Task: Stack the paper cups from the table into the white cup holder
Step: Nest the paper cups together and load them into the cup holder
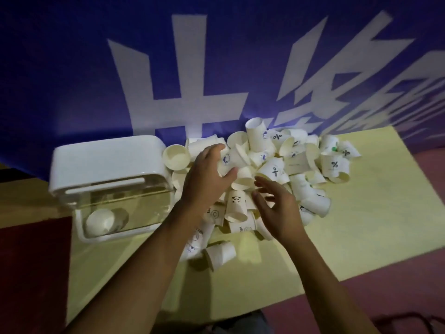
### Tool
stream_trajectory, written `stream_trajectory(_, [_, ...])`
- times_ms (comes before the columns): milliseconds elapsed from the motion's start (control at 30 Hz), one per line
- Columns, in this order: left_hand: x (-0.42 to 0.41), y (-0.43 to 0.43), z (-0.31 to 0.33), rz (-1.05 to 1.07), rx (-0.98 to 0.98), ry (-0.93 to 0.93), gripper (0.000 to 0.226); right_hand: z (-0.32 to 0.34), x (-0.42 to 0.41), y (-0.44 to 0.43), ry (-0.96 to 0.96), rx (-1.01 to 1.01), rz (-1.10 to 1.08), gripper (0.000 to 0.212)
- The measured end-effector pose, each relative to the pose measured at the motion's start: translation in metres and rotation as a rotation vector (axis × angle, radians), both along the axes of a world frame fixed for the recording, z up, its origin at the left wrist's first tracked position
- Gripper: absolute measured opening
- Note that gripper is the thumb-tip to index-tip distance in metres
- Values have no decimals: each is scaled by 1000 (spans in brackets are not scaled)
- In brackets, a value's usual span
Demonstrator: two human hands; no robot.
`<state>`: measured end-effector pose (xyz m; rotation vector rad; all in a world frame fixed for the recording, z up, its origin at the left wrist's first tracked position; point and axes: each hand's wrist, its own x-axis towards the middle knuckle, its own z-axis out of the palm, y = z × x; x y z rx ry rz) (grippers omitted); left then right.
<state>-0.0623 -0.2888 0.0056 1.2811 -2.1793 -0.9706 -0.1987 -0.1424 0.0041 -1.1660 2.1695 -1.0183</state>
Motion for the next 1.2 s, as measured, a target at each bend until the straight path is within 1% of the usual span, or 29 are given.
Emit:
stream_trajectory(100, [-49, -6, -1, 27, -41, -90, 72, 3, -36, 7, -33, 0, -15, 36])
stream_trajectory(167, [-81, -11, -2, 34, -77, -107, 74, 4, -58, 9, -38, 0, -5, 35])
stream_trajectory(233, [-114, -21, -2, 48, -56, -144, 76, 1, -79, 11, -33, -1, 7, 34])
stream_trajectory(300, [-142, -34, -5, 90, -27, -241, 78, -1, -98, 13, -32, 4, 1, 33])
stream_trajectory(400, [-176, -49, -15, 153, -84, -374, 82, -6, -129, 18, -18, 7, -36, 32])
stream_trajectory(467, [-187, -53, -21, 211, -102, -422, 81, -11, -149, 22, 7, 7, -95, 31])
stream_trajectory(533, [-194, -53, -27, 270, -75, -421, 71, -20, -169, 27, 41, 20, -159, 32])
stream_trajectory(600, [-196, -52, -31, 307, -11, -357, 62, -28, -186, 29, 68, 68, -215, 38])
stream_trajectory(667, [-197, -50, -34, 310, 34, -275, 58, -40, -200, 28, 40, 145, -260, 53])
stream_trajectory(733, [-194, -49, -35, 315, 87, -188, 60, -51, -209, 22, -31, 215, -284, 71])
stream_trajectory(800, [-190, -48, -29, 365, 177, -84, 68, -59, -213, 13, -109, 245, -289, 84])
stream_trajectory(867, [-182, -44, -18, 423, 256, 14, 74, -64, -214, 1, -159, 227, -290, 84])
stream_trajectory(900, [-177, -40, -13, 440, 283, 66, 73, -66, -214, -5, -180, 211, -297, 82])
stream_trajectory(1000, [-153, -24, 3, 505, 376, 272, 58, -71, -214, -21, -203, 220, -318, 84])
stream_trajectory(1067, [-135, -15, 8, 553, 518, 426, 49, -73, -213, -27, -197, 219, -320, 84])
stream_trajectory(1100, [-127, -12, 9, 566, 587, 475, 43, -71, -212, -27, -191, 203, -320, 81])
stream_trajectory(1167, [-112, -6, 7, 564, 667, 562, 32, -62, -209, -26, -160, 140, -312, 67])
stream_trajectory(1200, [-105, -3, 5, 555, 685, 611, 32, -55, -206, -24, -144, 103, -304, 61])
